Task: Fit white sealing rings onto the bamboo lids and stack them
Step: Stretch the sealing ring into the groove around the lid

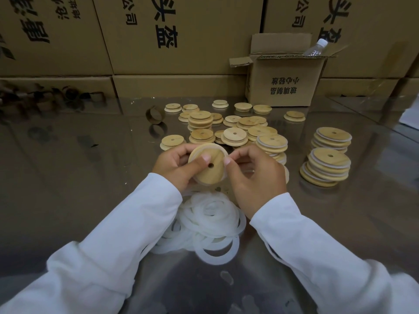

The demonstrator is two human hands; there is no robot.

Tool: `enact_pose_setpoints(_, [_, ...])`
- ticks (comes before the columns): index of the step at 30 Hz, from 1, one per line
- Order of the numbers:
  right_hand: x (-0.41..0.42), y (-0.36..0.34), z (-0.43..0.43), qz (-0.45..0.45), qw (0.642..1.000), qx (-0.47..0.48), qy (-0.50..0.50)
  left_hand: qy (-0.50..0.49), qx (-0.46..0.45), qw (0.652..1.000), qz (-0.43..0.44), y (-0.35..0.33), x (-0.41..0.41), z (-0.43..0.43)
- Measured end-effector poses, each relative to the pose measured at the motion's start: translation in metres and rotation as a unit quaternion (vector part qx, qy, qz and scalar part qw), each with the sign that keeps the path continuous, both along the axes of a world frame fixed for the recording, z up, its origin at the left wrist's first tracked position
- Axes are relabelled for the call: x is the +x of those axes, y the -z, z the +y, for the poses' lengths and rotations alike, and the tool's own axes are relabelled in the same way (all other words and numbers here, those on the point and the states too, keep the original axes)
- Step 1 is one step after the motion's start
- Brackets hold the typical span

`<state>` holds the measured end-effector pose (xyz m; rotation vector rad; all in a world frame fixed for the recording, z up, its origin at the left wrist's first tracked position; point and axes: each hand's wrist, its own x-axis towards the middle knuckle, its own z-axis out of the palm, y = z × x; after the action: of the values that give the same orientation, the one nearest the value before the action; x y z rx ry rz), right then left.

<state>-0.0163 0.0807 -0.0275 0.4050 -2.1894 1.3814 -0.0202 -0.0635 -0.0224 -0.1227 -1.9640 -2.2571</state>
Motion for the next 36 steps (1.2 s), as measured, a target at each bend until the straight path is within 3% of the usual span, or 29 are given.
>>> enact_pose_setpoints(6, [0.0,0.0011,0.0015,-0.007,1.0,0.021,0.0,0.006,-0.076,0.997,0.005,0.0031,0.0007,0.0018])
enact_pose_setpoints(11, [-0.0033,-0.0001,0.0024,-0.06,0.998,-0.031,-0.008,0.006,-0.134,0.99,0.045,0.003,0.0013,-0.0011])
enact_pose_setpoints(24, [-0.0058,-0.0038,0.0034,-0.086,0.995,-0.051,-0.017,0.005,-0.132,0.986,0.106,0.0014,-0.0008,-0.0013])
enact_pose_setpoints(30, [-0.0036,-0.0017,0.0027,-0.082,0.992,-0.067,-0.068,-0.006,-0.052,0.997,0.049,0.0047,-0.0033,-0.0048])
enact_pose_setpoints(36, [-0.0039,0.0006,0.0005,-0.061,0.993,-0.086,-0.049,0.031,0.018,0.999,0.008,0.0019,-0.0039,-0.0071])
